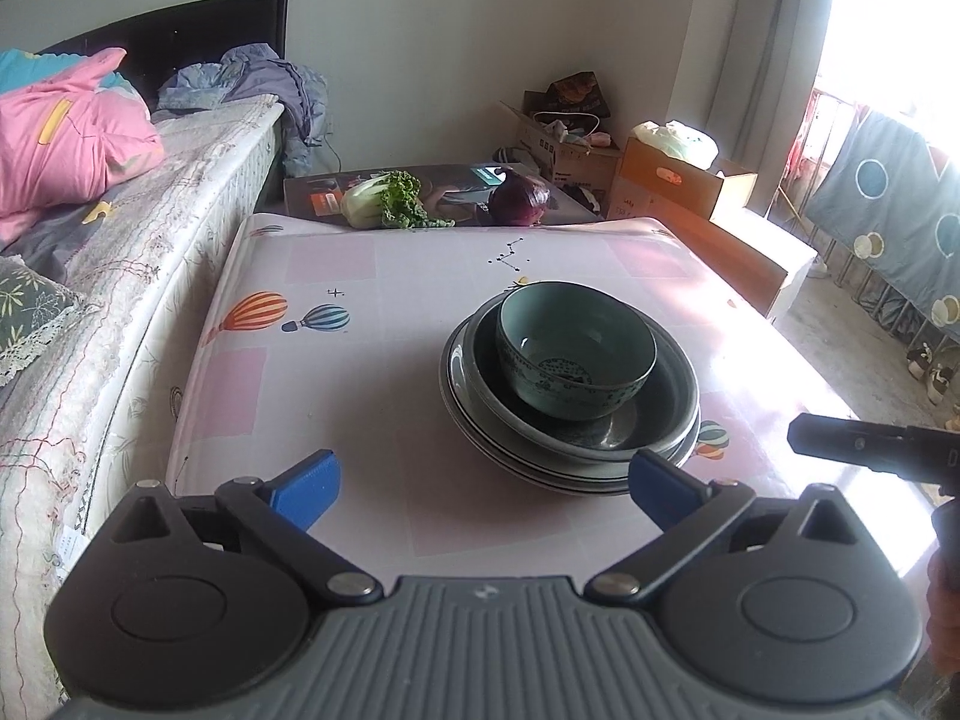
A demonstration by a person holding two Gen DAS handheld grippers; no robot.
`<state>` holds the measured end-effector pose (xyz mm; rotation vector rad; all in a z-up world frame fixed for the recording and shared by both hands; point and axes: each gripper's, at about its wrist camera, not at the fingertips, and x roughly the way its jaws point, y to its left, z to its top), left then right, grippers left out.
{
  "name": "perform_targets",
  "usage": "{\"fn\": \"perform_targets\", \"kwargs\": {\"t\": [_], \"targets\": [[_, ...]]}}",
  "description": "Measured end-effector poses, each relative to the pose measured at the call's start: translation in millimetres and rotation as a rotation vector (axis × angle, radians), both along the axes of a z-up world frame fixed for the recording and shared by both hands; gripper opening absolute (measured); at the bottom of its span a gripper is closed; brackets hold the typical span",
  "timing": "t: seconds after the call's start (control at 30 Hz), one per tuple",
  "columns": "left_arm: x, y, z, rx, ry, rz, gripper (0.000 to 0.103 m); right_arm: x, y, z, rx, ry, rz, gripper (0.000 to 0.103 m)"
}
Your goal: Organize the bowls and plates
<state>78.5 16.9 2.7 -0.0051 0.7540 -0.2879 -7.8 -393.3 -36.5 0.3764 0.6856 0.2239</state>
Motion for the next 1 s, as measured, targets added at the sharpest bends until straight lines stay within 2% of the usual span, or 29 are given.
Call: {"fn": "perform_targets", "kwargs": {"t": [0.27, 0.47, 0.6, 0.8, 1.0], "targets": [[-6.6, -12.7, 3.9, 0.047, -0.012, 0.024, 0.103, -4.5, 8.7, 5.8, -0.044, -0.011, 0.012, 0.102], [-9.5, -23.0, -0.6, 0.145, -0.029, 0.141, 0.103, -8.0, 26.3, 11.4, -0.129, -0.002, 0.026, 0.102], [-4.7, -25.3, -6.8, 0.205, 0.016, 0.169, 0.103, -7.1, 35.9, 13.5, -0.171, 0.008, 0.027, 0.102], [0.9, -20.6, -16.2, 0.177, 0.133, 0.194, 0.103, -3.1, 47.2, 12.8, -0.225, 0.032, 0.029, 0.102], [1.1, -23.0, -21.9, 0.199, 0.167, 0.214, 0.103, 4.7, 49.0, 9.4, -0.231, 0.059, 0.022, 0.102]]}}
